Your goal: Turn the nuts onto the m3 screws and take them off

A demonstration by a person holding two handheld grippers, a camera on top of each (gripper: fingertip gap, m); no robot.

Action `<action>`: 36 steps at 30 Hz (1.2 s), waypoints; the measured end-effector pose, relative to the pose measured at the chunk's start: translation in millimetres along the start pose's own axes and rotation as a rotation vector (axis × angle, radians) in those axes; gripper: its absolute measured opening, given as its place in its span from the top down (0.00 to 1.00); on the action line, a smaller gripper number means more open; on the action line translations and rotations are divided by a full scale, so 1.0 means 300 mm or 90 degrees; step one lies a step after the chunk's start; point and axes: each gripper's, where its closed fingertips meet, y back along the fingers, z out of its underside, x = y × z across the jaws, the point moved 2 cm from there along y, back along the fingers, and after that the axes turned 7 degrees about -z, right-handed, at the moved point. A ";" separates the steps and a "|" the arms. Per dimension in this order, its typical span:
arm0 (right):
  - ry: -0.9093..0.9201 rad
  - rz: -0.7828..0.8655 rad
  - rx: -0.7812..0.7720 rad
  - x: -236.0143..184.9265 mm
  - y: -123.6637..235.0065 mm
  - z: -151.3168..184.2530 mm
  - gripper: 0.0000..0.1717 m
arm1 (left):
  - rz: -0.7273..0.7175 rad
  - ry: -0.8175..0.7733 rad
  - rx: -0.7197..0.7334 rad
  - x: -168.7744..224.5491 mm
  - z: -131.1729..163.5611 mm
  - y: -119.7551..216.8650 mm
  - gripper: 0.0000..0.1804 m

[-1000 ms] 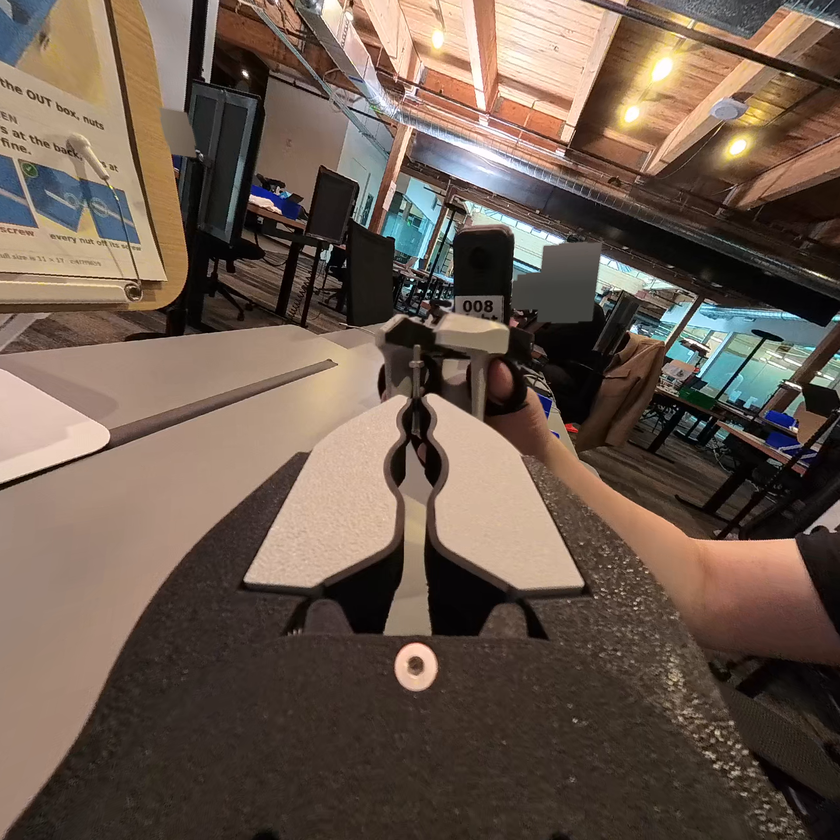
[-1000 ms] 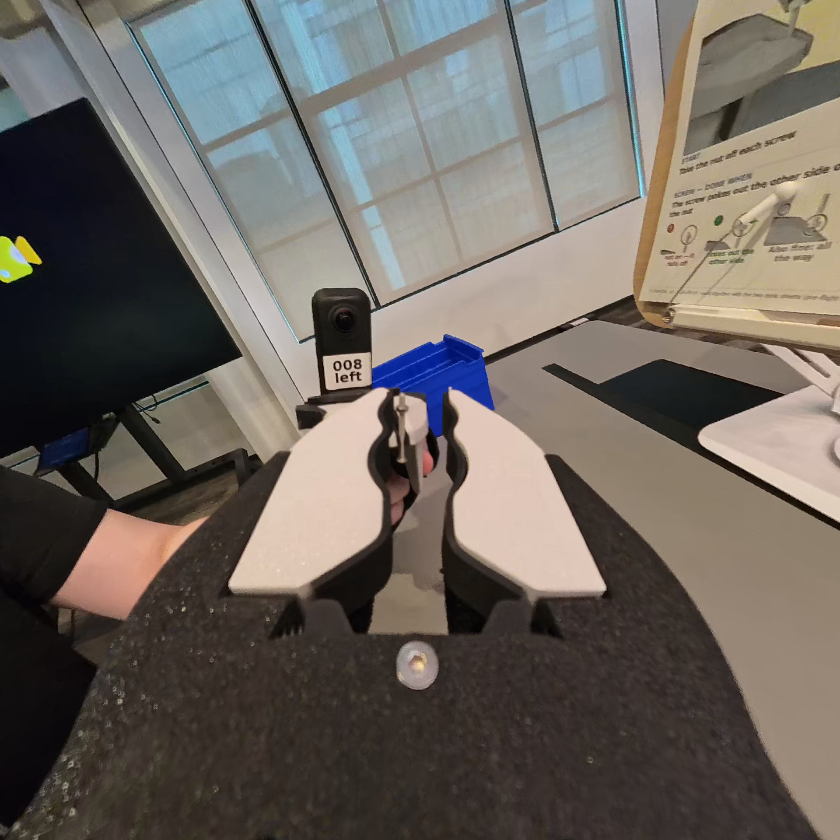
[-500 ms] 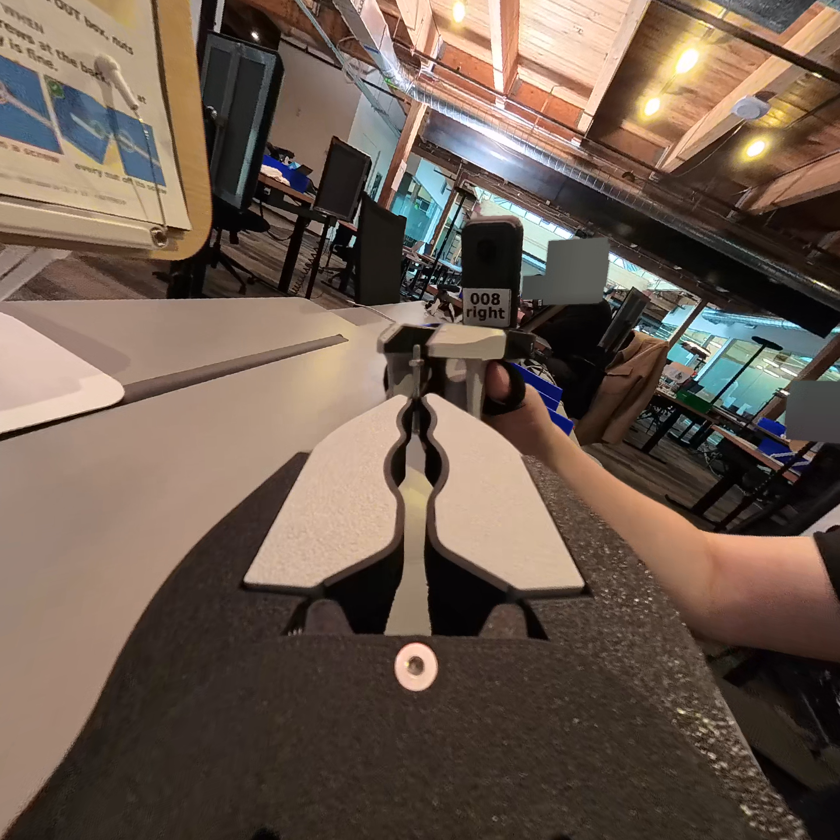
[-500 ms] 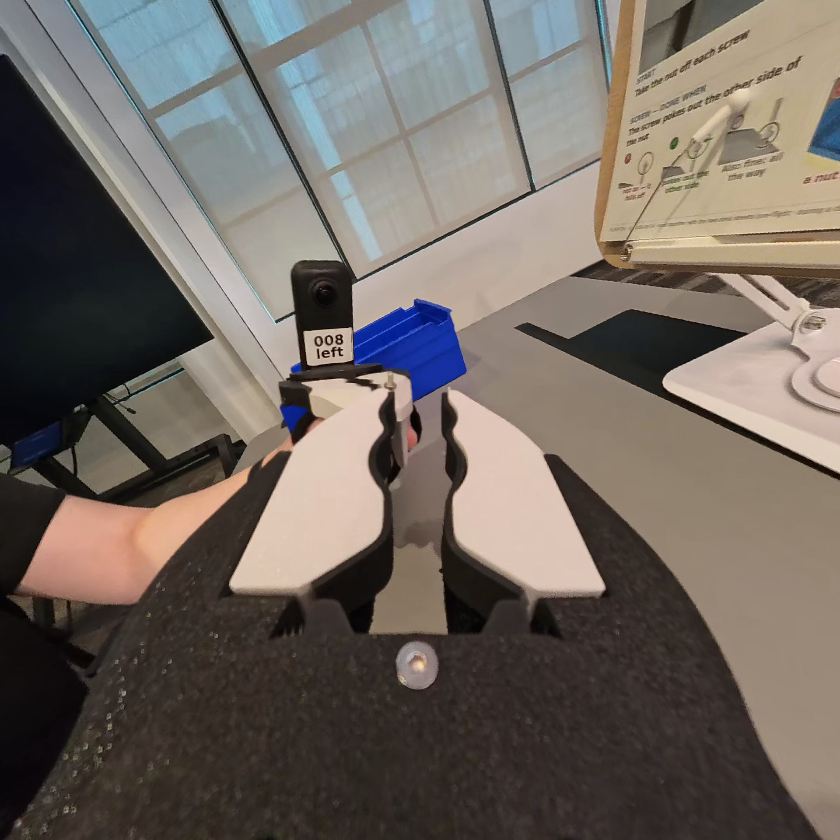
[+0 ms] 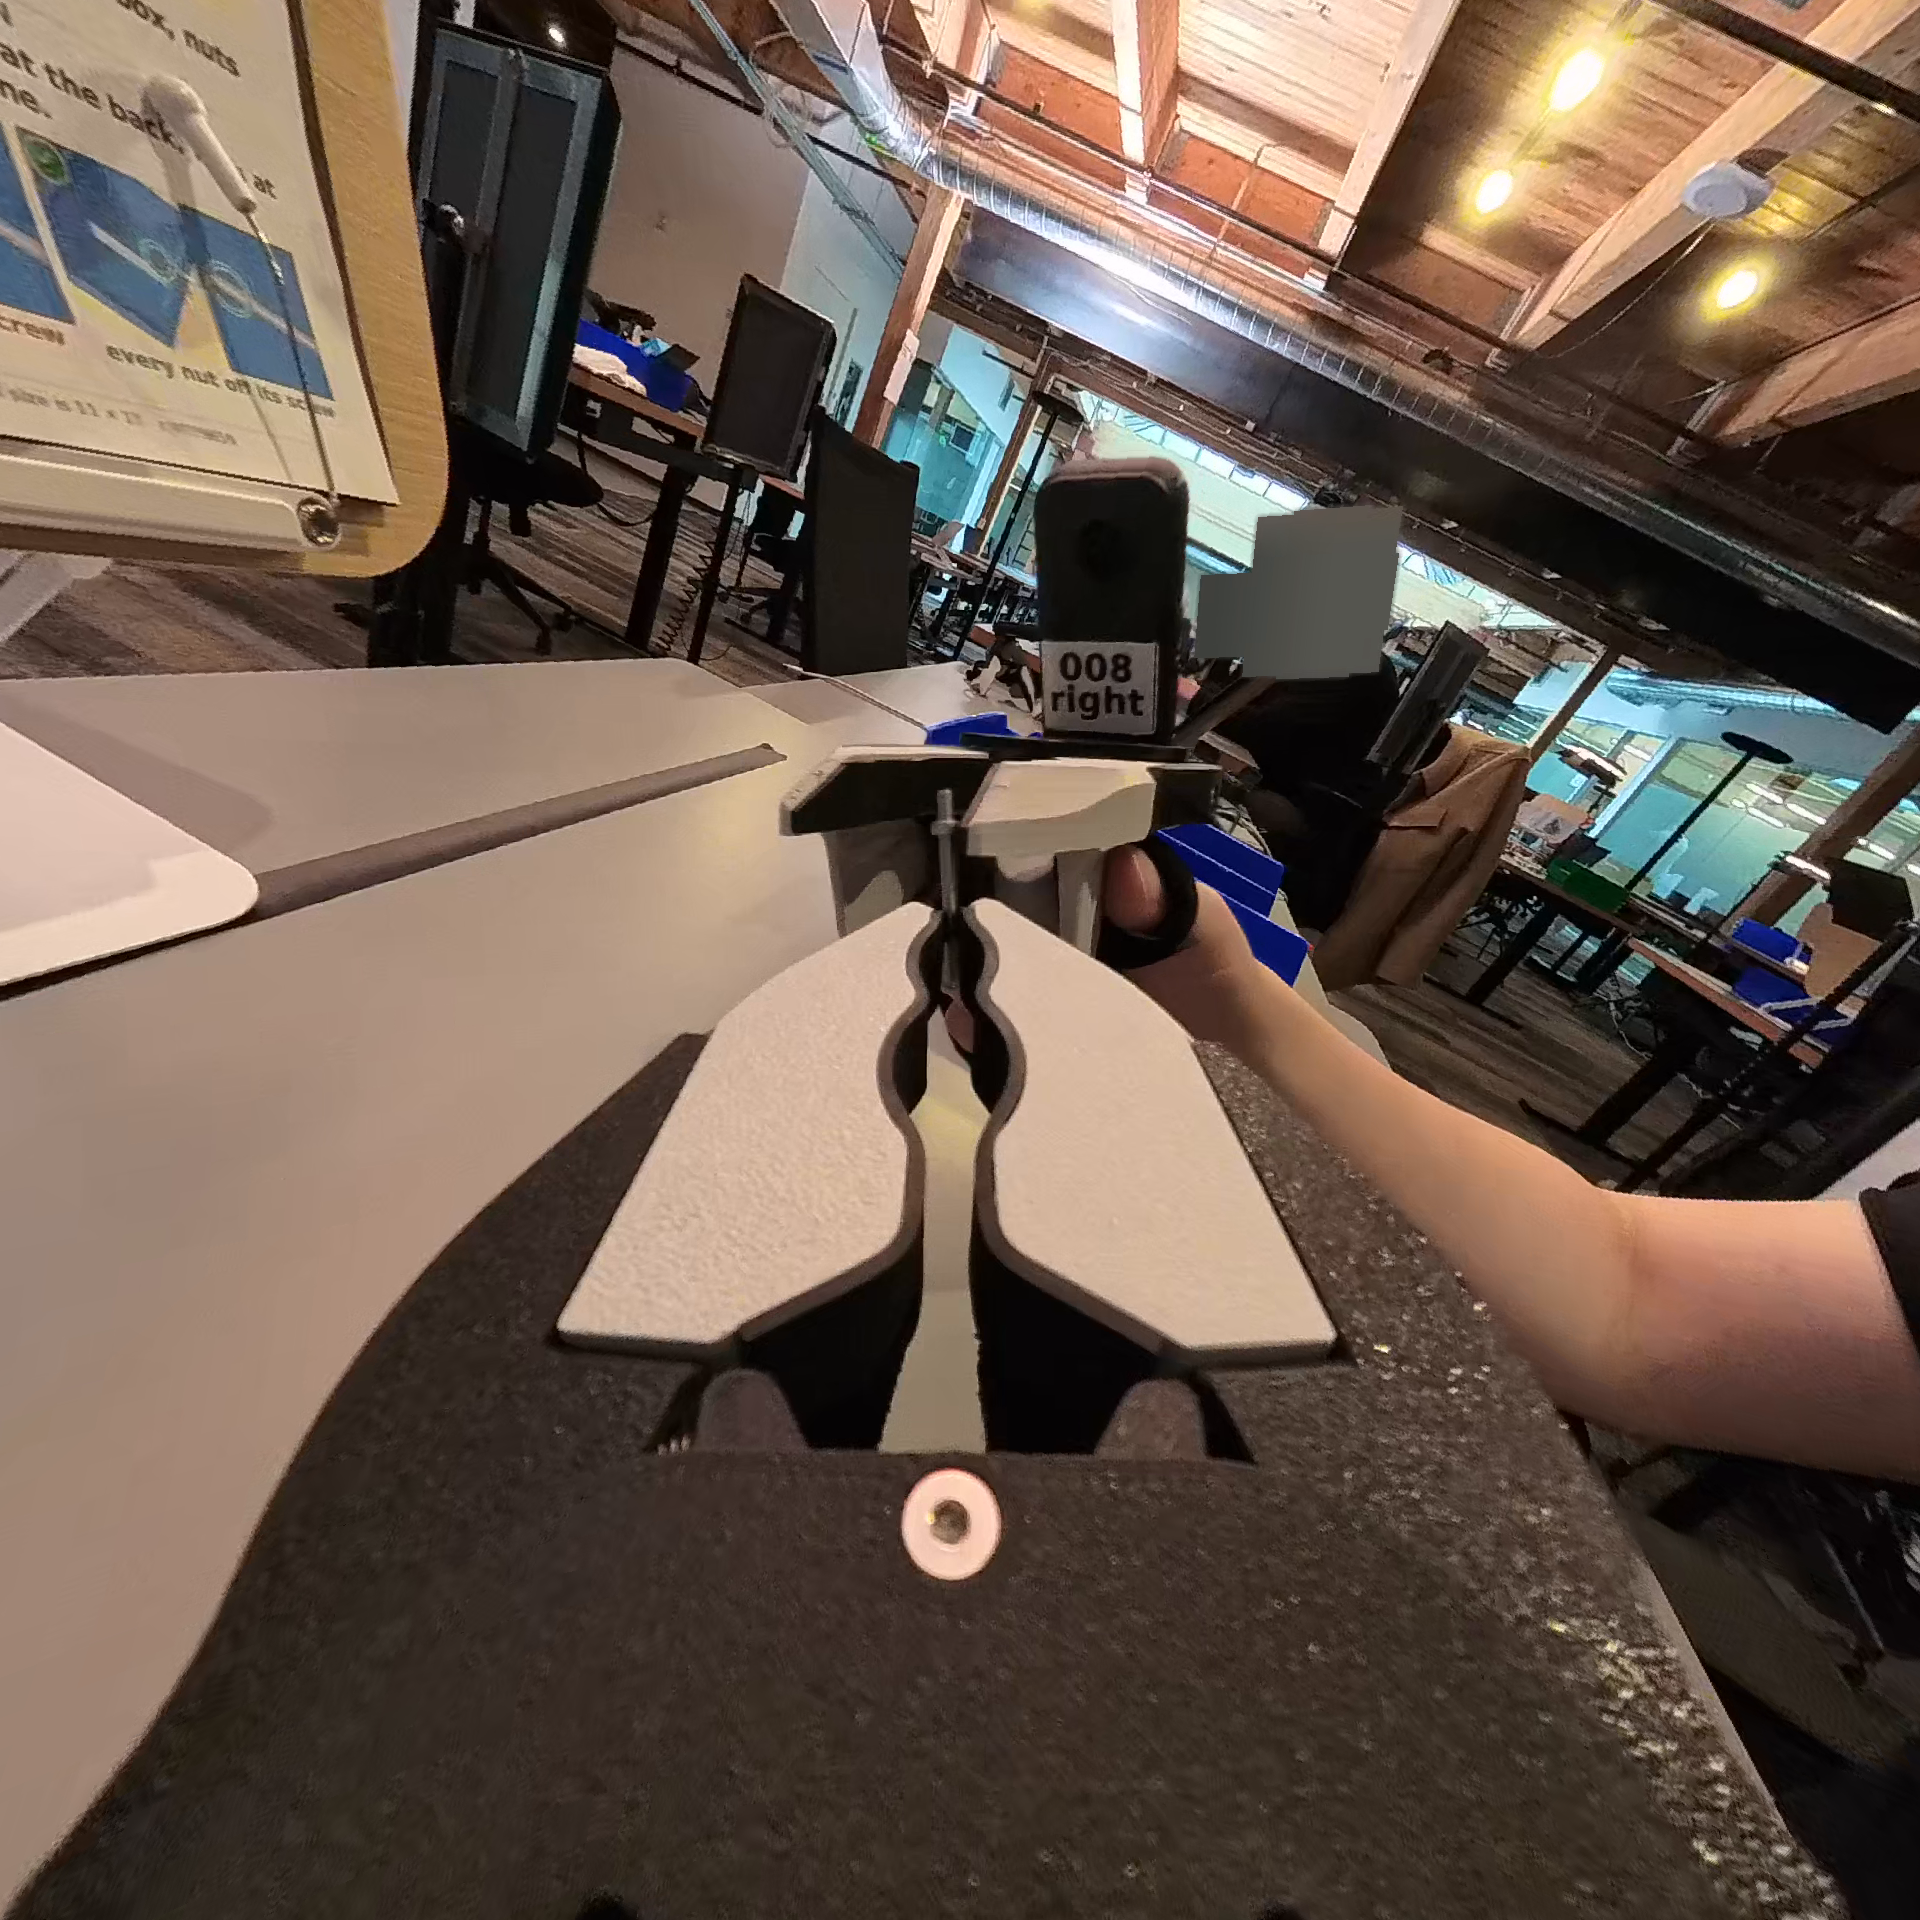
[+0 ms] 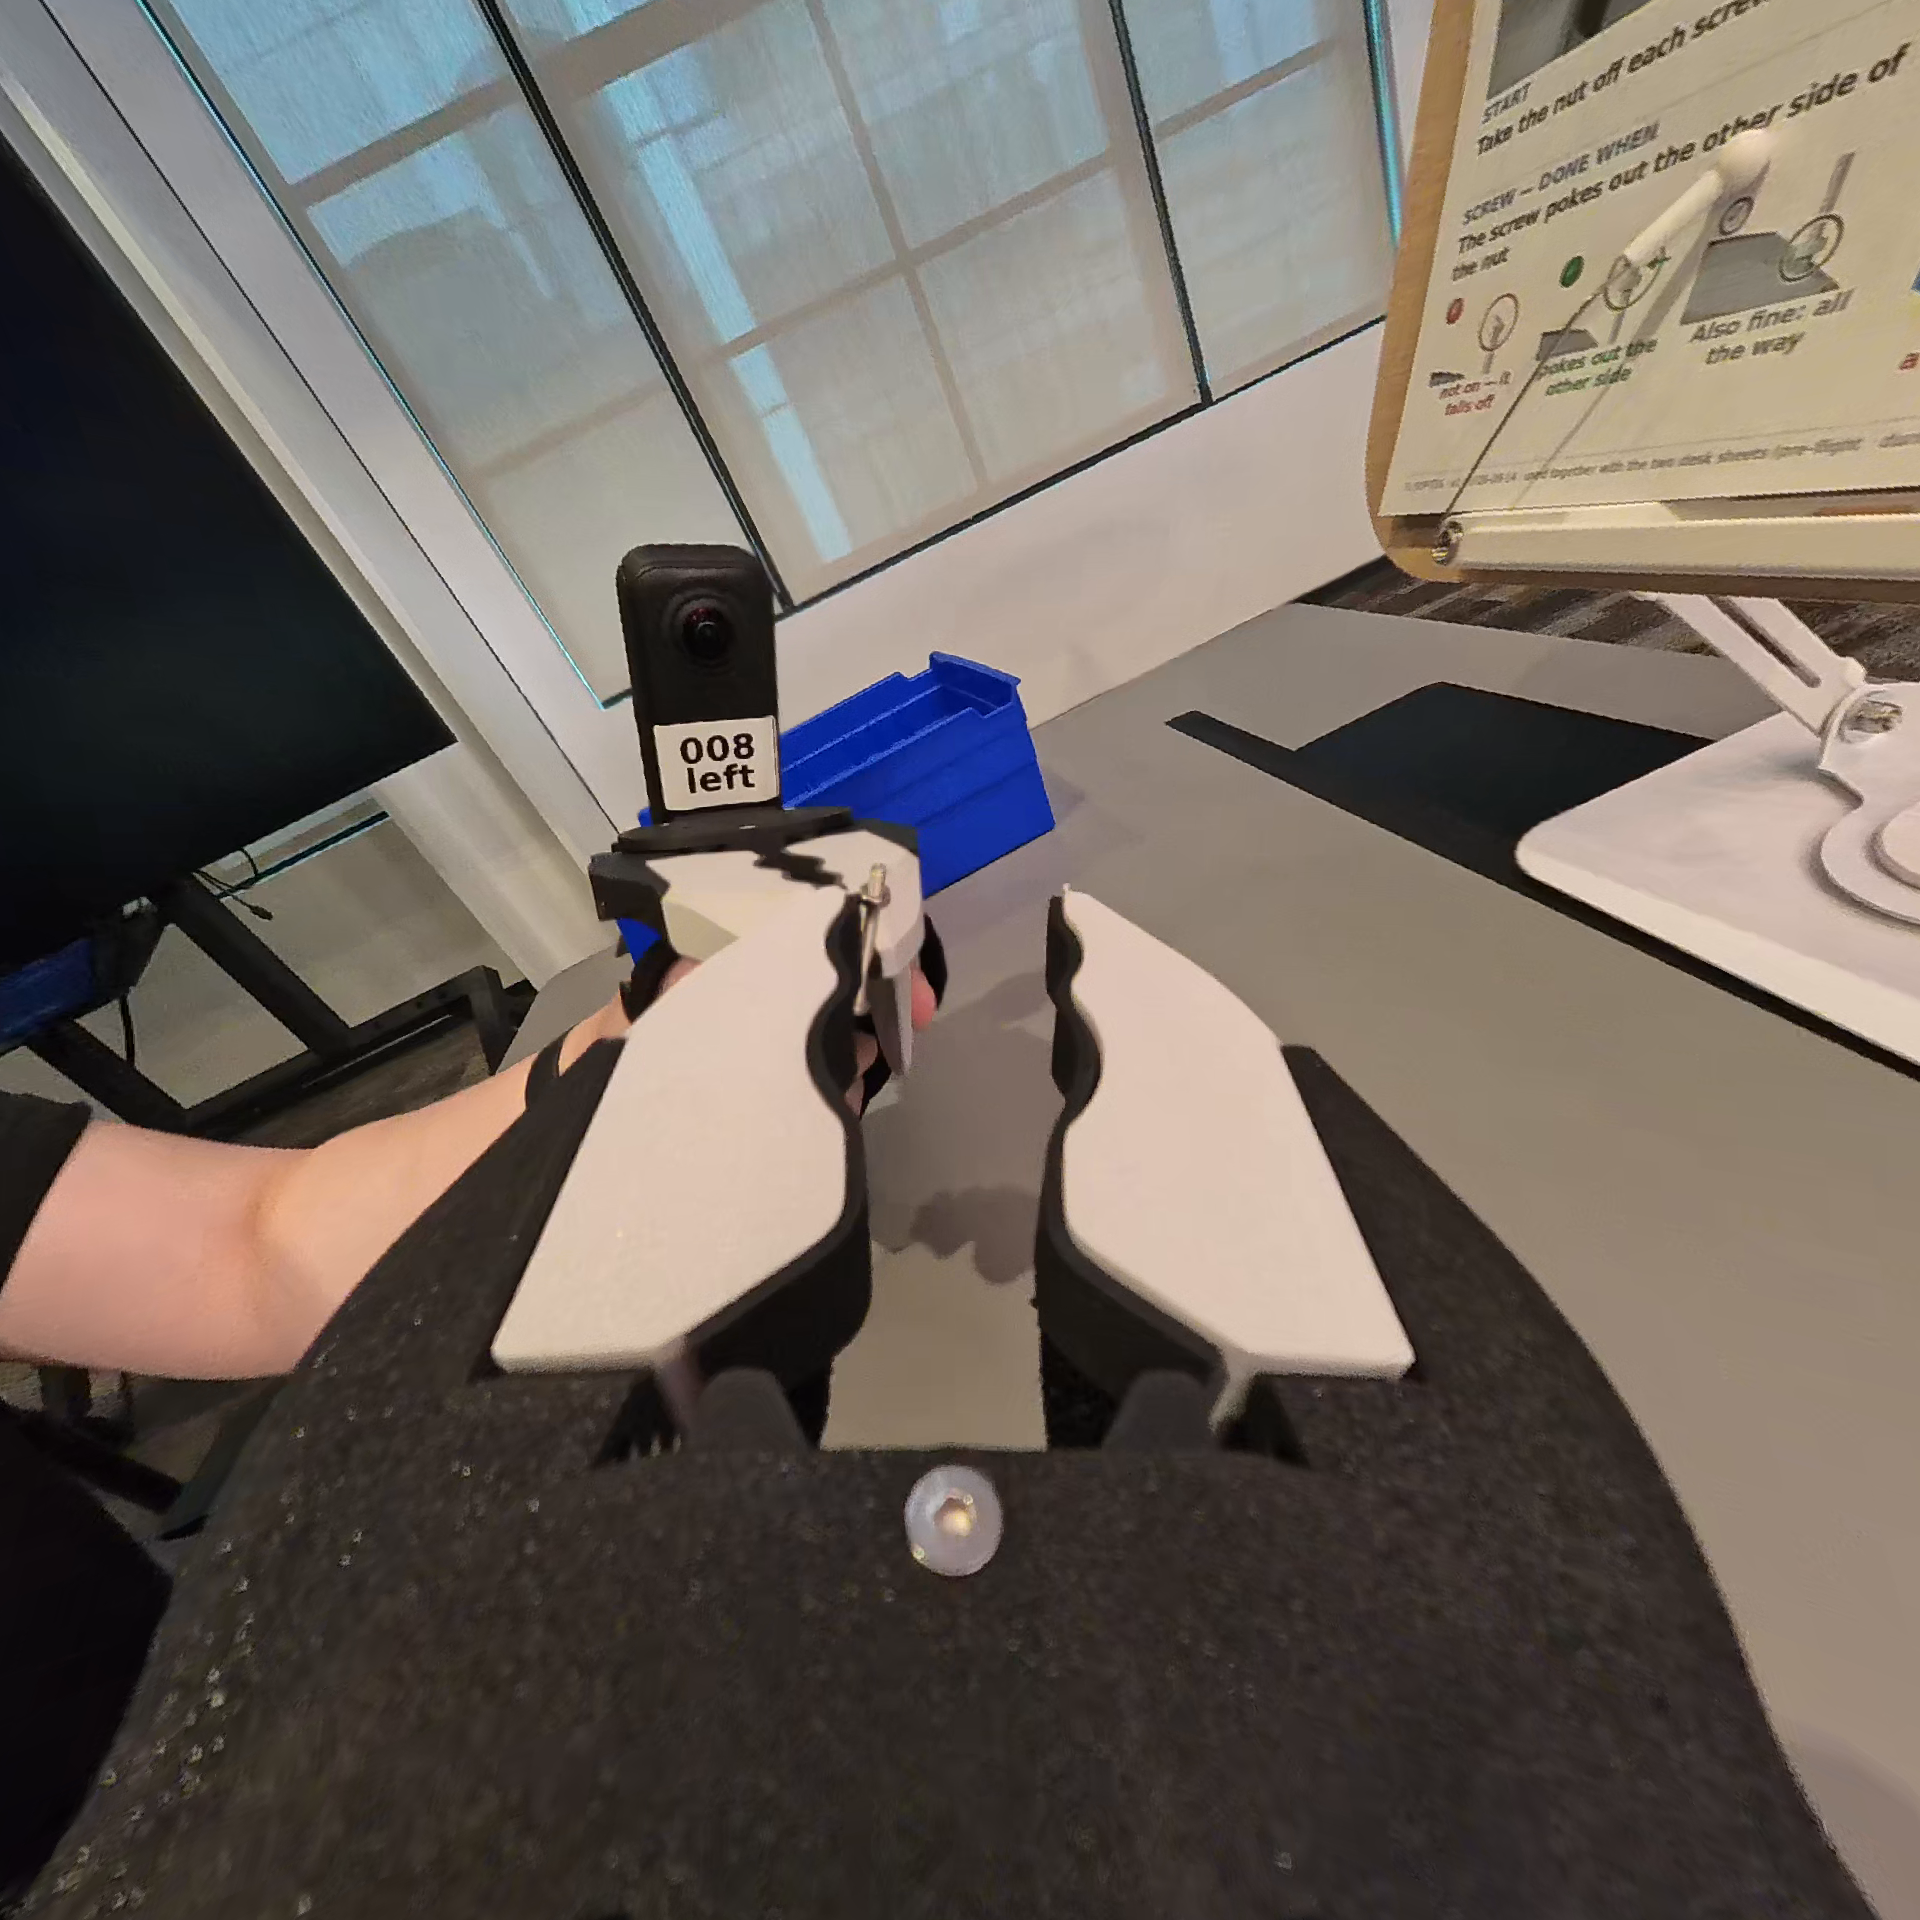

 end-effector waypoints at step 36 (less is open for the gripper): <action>-0.033 -0.083 -0.044 -0.064 -0.051 0.034 0.97 | 0.027 0.029 -0.067 0.003 0.031 -0.002 0.99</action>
